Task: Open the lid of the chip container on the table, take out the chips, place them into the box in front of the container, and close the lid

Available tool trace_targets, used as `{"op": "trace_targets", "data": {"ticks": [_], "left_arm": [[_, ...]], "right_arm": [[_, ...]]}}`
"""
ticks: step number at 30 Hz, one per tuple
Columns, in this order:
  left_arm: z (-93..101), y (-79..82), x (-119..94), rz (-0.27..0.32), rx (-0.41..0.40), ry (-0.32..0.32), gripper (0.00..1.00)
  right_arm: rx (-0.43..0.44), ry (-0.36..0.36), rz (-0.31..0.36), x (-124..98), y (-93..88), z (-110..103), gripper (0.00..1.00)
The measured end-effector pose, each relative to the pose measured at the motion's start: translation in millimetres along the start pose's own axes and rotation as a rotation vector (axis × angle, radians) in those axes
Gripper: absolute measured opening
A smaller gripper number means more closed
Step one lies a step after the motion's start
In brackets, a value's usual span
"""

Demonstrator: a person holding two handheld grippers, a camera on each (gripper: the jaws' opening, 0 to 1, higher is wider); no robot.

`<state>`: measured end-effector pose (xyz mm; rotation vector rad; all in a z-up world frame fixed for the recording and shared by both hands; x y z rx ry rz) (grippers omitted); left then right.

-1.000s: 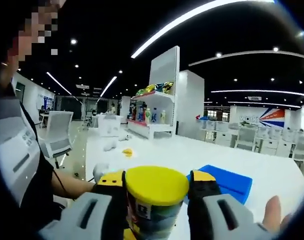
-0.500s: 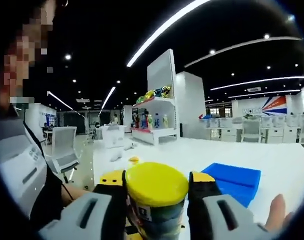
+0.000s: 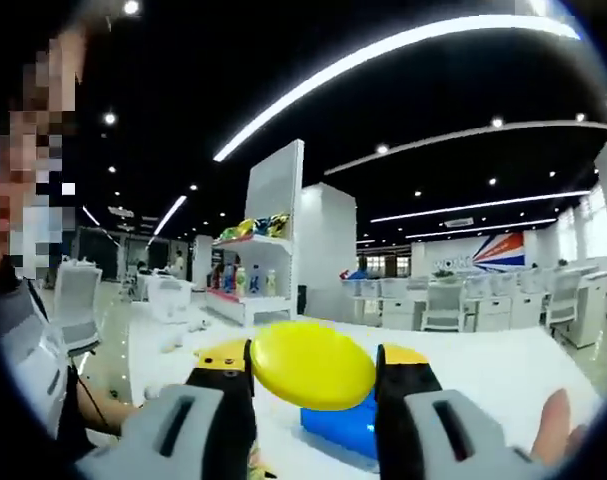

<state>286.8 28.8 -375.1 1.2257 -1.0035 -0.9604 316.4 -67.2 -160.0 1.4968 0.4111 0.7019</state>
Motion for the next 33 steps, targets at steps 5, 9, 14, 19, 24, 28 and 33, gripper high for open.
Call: {"op": "trace_targets", "data": {"ticks": [5, 9, 14, 19, 24, 28, 33], "left_arm": [[0.5, -0.5, 0.6, 0.0, -0.002, -0.001, 0.5], [0.8, -0.8, 0.9, 0.001, -0.004, -0.002, 0.5], [1.2, -1.1, 1.2, 0.002, -0.004, -0.002, 0.5], [1.6, -1.2, 1.7, 0.004, -0.004, -0.002, 0.5], [1.8, -1.2, 1.6, 0.005, -0.003, -0.001, 0.5], [1.7, -1.2, 1.5, 0.004, -0.004, 0.0, 0.5], [1.3, -1.4, 1.2, 0.004, -0.006, -0.001, 0.5]], "right_arm": [[-0.033, -0.087, 0.003, -10.9, 2.8, 26.0, 0.41], [-0.043, -0.125, -0.005, -18.4, 1.8, 38.9, 0.41], [-0.059, -0.166, -0.016, -24.4, 0.6, 49.1, 0.41], [-0.103, -0.219, -0.039, -31.5, -2.7, 61.5, 0.41], [-0.141, -0.28, -0.065, -39.2, -7.2, 76.2, 0.41], [-0.167, -0.32, -0.063, -45.5, -7.9, 86.1, 0.41], [-0.166, -0.361, -0.078, -54.1, -12.9, 100.2, 0.41]]}}
Point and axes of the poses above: the point that each gripper's makers call its tool centre point, and the gripper's own axes: x roughly forward along the fingers, z roughly to its right, y roughly out of its top, the point moved 2 cm from there along -x, roughly backward along the fingers
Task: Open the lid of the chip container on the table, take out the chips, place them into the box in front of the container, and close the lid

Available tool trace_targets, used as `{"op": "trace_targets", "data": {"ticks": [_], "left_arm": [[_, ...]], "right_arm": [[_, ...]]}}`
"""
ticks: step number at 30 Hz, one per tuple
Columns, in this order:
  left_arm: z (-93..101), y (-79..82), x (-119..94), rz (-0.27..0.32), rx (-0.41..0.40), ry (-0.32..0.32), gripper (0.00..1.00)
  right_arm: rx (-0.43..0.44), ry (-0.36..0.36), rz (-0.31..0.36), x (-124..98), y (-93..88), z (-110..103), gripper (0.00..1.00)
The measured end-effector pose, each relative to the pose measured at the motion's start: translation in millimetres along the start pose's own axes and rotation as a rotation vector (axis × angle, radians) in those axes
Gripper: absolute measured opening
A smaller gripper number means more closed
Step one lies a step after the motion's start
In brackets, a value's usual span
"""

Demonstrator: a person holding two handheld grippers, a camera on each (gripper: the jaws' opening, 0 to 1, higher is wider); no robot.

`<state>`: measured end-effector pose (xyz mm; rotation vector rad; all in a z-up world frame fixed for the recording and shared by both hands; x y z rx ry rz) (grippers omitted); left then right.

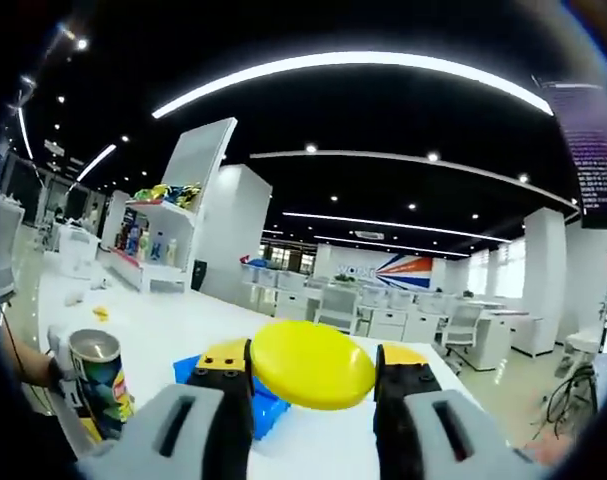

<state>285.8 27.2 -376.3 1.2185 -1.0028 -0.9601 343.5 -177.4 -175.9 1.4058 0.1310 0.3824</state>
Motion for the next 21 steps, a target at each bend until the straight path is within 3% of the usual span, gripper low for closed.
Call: {"op": "trace_targets", "data": {"ticks": [8, 15, 21], "left_arm": [[-0.7, -0.5, -0.4, -0.003, 0.0, -0.001, 0.5], [-1.3, -1.1, -0.9, -0.004, 0.001, -0.002, 0.5], [-1.7, -1.9, -1.2, -0.005, 0.006, -0.004, 0.5]], "right_arm": [[0.0, -0.066, -0.034, -1.1, -19.3, 26.6, 0.41], [0.03, -0.12, -0.091, 0.8, -51.4, 51.6, 0.41], [-0.003, -0.186, -0.152, 2.0, -80.6, 68.7, 0.41]]}}
Point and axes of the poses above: the point that each gripper's makers call its tool centre point, and the gripper's own axes: x roughly forward along the fingers, z roughly to its right, y roughly out of its top, the point moved 2 cm from there along -x, roughly backward along the fingers
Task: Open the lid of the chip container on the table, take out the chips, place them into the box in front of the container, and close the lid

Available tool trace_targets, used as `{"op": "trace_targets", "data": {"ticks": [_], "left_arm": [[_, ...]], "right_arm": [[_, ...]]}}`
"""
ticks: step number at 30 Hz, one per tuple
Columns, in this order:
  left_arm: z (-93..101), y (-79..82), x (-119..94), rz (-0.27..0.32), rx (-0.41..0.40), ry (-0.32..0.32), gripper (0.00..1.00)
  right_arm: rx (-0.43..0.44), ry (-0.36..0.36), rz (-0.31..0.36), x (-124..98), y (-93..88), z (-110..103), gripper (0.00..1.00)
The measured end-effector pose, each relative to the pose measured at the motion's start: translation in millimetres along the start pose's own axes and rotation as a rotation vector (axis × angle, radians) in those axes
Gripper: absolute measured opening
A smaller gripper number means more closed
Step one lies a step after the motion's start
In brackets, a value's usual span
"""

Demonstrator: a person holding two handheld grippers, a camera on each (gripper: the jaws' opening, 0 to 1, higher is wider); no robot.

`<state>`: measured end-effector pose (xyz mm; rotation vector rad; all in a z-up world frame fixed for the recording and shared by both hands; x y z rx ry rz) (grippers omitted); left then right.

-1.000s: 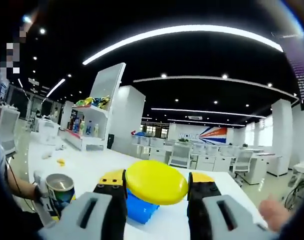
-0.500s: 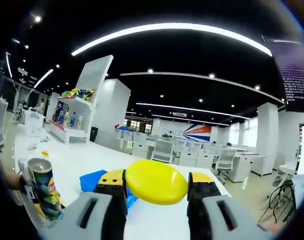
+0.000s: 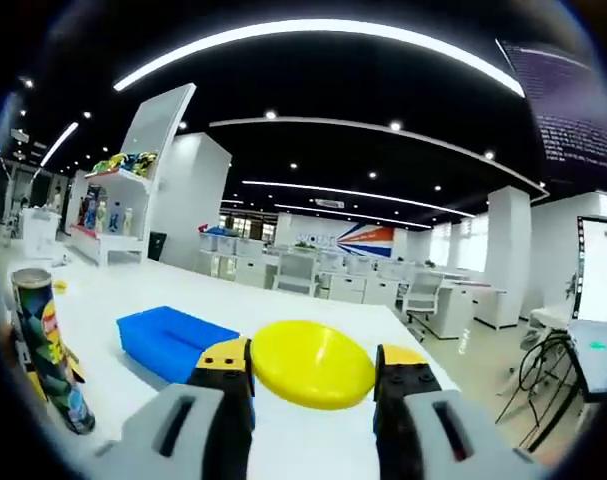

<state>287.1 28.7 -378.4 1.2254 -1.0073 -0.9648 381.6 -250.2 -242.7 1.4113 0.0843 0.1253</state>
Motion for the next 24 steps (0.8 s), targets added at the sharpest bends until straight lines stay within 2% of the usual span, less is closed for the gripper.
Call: {"op": "trace_targets", "data": {"ticks": [11, 17, 24], "left_arm": [[-0.6, -1.0, -0.5, -0.005, -0.001, 0.0, 0.5], [-0.8, -1.4, -0.6, -0.007, -0.001, -0.001, 0.5], [-0.8, -1.7, -0.4, -0.008, 0.001, -0.002, 0.5]], "right_arm": [[0.021, -0.044, -0.07, 11.8, -44.6, 24.5, 0.41], [0.007, -0.061, -0.134, 16.6, -78.2, 32.3, 0.41], [0.035, -0.077, -0.202, 17.8, -115.8, 42.8, 0.41]]}}
Point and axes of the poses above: the point that each gripper's makers call its tool centre point, and the gripper's own axes: x roughly forward along the fingers, z roughly to its right, y roughly out of its top, the point moved 2 cm from there along -x, roughly backward along the fingers
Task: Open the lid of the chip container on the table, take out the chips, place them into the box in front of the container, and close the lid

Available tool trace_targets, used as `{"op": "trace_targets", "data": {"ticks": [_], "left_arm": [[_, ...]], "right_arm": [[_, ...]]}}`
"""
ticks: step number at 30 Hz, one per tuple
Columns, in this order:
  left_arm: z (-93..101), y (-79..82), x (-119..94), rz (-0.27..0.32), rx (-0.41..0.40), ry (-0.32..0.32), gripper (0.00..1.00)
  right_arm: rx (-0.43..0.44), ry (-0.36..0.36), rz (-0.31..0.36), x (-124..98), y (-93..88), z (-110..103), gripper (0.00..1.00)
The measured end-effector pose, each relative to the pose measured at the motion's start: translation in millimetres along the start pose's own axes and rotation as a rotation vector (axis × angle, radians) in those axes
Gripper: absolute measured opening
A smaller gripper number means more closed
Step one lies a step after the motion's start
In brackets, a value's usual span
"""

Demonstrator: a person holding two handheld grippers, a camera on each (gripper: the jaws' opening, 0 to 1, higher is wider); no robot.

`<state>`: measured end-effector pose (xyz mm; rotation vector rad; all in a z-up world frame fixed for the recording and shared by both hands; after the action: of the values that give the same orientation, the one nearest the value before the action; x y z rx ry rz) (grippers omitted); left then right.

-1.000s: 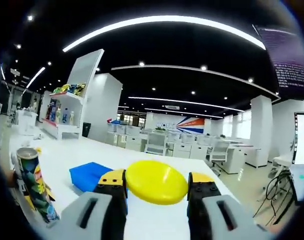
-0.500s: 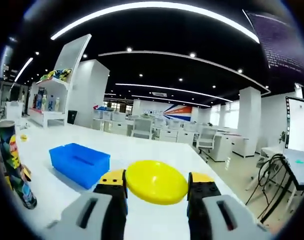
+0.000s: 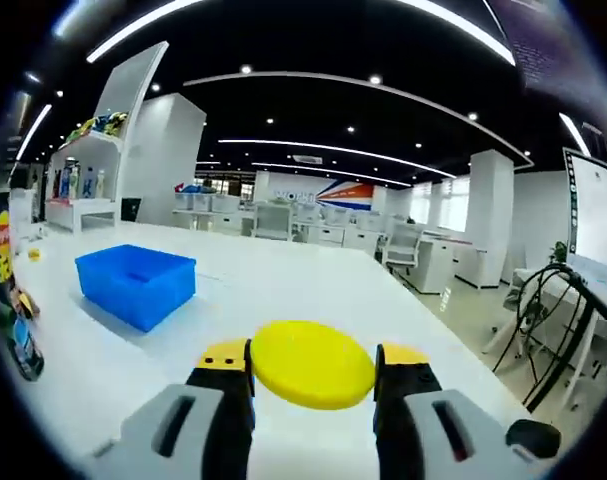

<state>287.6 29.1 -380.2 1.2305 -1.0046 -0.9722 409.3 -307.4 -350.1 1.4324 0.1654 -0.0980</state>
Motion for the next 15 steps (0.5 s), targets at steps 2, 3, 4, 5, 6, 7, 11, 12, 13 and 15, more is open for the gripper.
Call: {"op": "trace_targets", "data": {"ticks": [2, 3, 4, 5, 6, 7, 11, 12, 13, 15], "left_arm": [[0.2, -0.1, 0.2, -0.001, 0.0, 0.0, 0.5], [0.3, -0.2, 0.3, -0.001, 0.001, 0.0, 0.5], [0.5, -0.2, 0.4, -0.001, 0.002, -0.001, 0.5], [0.7, -0.3, 0.5, -0.002, 0.003, -0.001, 0.5], [0.8, -0.4, 0.6, -0.002, 0.004, -0.001, 0.5], [1.2, -0.6, 0.9, -0.002, 0.006, -0.002, 0.5], [1.7, -1.5, 1.2, -0.005, 0.015, -0.004, 0.5], [1.3, -1.5, 1.0, -0.006, 0.015, -0.005, 0.5], [1.2, -1.6, 0.9, -0.007, 0.015, -0.005, 0.5], [1.4, -1.9, 1.0, -0.008, 0.015, -0.005, 0.5]], "right_arm": [[-0.001, 0.001, -0.019, 2.3, -9.4, -0.2, 0.41], [0.001, 0.002, -0.034, 4.2, -16.4, -0.8, 0.41], [0.001, 0.003, -0.041, 5.3, -20.4, -0.9, 0.41], [-0.002, 0.004, -0.05, 6.1, -25.9, -1.3, 0.41], [-0.001, 0.002, -0.055, 6.4, -29.0, -0.7, 0.41], [0.005, 0.0, -0.065, 6.5, -33.6, 0.5, 0.41], [0.015, 0.007, -0.091, 6.5, -46.2, -1.4, 0.41], [0.012, 0.007, -0.098, 6.3, -48.8, -2.4, 0.41], [0.009, 0.008, -0.101, 6.2, -51.2, -3.4, 0.41], [-0.004, 0.011, -0.111, 6.2, -56.9, -5.7, 0.41]]}}
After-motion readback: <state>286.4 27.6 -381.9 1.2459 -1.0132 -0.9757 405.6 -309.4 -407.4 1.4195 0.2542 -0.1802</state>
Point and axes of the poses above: the point that each gripper's makers call its tool centre point, and the gripper's own axes: x roughly forward along the fingers, z roughly to its right, y roughly out of its top, the point moved 2 cm from there along -x, roughly backward along the fingers
